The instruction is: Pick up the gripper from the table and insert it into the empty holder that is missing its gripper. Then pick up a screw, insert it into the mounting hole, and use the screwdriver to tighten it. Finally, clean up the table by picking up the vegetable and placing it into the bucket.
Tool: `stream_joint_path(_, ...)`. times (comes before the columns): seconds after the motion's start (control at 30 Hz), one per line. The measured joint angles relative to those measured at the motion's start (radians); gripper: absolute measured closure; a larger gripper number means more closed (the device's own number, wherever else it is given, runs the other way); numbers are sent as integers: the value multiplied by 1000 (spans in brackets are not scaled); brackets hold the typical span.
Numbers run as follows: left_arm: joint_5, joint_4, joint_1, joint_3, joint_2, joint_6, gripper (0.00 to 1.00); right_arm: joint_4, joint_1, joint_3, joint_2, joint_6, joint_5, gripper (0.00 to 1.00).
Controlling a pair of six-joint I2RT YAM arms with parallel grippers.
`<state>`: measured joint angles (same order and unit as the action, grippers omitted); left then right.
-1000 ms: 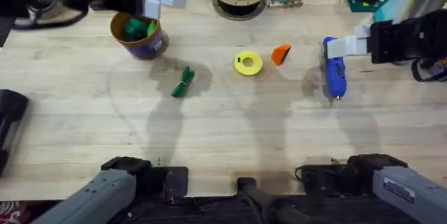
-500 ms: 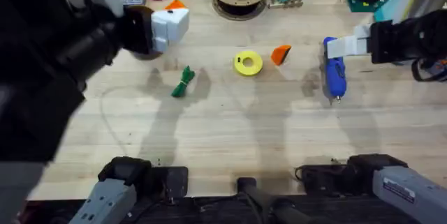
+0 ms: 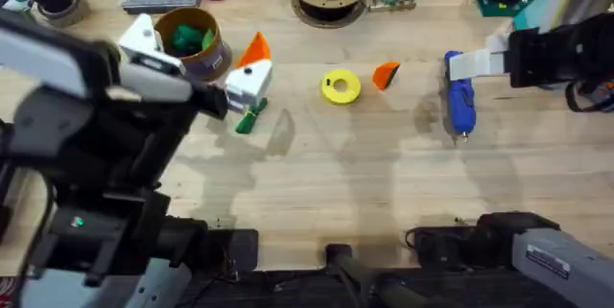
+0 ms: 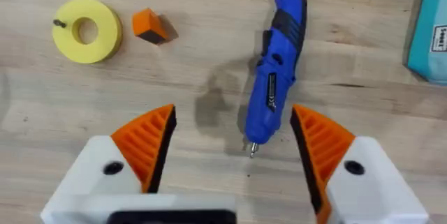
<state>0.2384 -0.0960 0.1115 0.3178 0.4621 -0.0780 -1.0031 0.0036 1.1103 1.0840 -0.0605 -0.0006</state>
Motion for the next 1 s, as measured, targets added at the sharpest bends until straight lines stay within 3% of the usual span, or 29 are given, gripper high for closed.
stream_joint_path(0.27,180,-77,-61,-150,-154,17,10,0,0,0,0,0,0,4)
stream_joint_path(0.63,277,-80,-61,-262,-295,292,9,0,0,0,0,0,0,4)
stream_joint_path(1.0,466,-15,-61,-311,-397,348,11,0,0,0,0,0,0,4)
